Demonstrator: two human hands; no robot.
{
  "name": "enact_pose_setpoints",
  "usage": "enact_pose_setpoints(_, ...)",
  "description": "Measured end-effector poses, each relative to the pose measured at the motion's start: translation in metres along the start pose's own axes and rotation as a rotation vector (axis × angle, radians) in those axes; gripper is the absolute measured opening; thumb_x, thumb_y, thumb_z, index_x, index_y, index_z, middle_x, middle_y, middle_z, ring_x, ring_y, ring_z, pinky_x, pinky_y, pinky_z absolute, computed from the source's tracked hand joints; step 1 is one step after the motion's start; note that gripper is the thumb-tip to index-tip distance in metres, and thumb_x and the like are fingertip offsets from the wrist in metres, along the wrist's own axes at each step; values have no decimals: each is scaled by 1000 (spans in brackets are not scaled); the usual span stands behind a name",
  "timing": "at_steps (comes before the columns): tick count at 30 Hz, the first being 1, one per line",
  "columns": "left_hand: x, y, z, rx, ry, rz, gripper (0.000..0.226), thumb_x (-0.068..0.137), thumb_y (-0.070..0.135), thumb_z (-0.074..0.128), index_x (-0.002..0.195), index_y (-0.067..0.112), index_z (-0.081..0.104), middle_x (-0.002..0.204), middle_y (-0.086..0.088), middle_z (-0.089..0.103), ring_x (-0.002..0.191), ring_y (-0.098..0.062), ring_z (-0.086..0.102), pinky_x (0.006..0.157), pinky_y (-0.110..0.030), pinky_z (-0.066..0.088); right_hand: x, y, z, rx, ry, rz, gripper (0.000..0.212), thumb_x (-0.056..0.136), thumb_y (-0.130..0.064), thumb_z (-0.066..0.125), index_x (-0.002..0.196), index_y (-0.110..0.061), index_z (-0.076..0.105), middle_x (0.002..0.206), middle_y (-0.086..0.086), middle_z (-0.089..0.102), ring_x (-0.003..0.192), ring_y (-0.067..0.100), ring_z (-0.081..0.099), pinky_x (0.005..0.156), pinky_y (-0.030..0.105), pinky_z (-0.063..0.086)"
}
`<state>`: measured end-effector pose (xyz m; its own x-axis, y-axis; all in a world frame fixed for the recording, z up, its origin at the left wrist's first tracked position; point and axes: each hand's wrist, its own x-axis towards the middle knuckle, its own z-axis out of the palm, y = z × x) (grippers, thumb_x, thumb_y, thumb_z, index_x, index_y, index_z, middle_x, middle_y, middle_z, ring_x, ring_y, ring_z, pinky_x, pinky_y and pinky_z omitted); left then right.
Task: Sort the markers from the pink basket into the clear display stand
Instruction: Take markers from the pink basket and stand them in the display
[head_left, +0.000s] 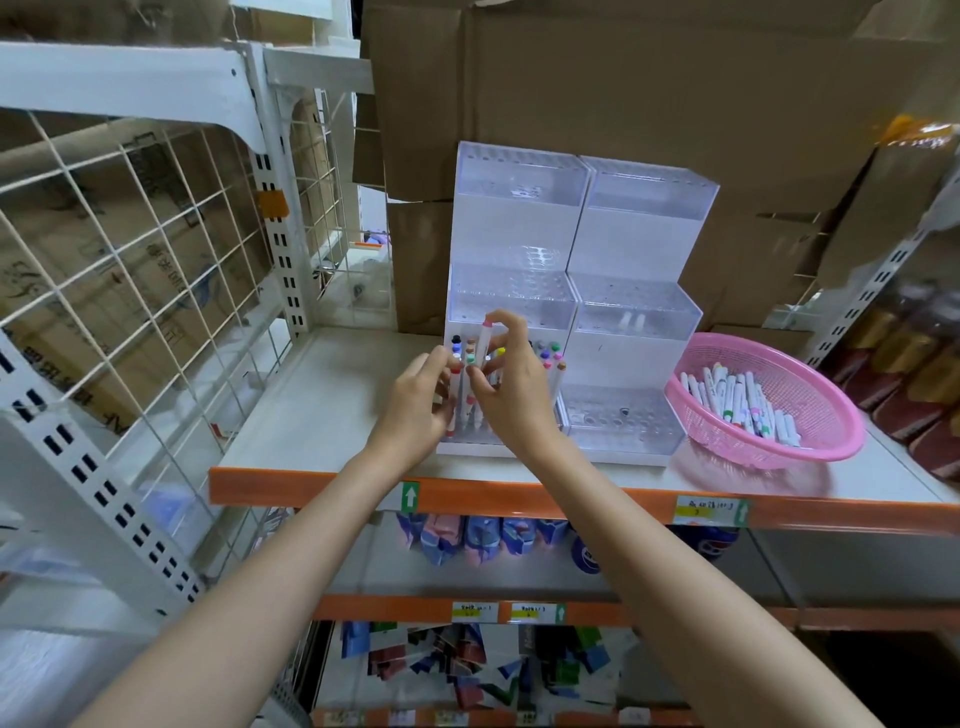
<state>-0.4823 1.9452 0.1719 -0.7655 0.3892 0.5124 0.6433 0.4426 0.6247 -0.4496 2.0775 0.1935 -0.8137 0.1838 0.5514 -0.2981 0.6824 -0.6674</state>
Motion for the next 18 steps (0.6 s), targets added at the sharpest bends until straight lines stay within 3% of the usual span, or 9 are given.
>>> enact_pose_setpoints(5,-1,0,-1,16,-16,1,34,80,-7,63,105,12,50,98,-5,55,83,-17,56,69,-30,53,-3,3,2,-15,-24,5,51,87,2,61,126,-21,37,88,-10,49,66,1,56,57,15,46)
enact_pose_setpoints(9,0,0,-2,72,-44,13,35,82,-2,63,110,13,48,100,-6,55,83,-18,56,70,-34,54,-4,3,5,-24,-39,17,58,86,3,62,119,-33,31,91,-5,52,67,6,57,60,27,51)
enact_pose_setpoints(13,0,3,-4,119,-54,29,32,84,0,62,108,13,47,98,-8,55,82,-18,55,67,-30,50,-7,3,7,-71,-65,15,49,86,1,59,121,-24,37,94,-3,54,72,16,59,64,41,54)
enact_pose_setpoints(18,-1,7,-10,250,-35,98,26,84,2,61,108,9,52,96,-10,55,76,-27,57,59,-30,43,-7,0,6,-116,-73,-12,42,88,-2,57,122,-18,40,101,1,56,74,17,59,65,43,54)
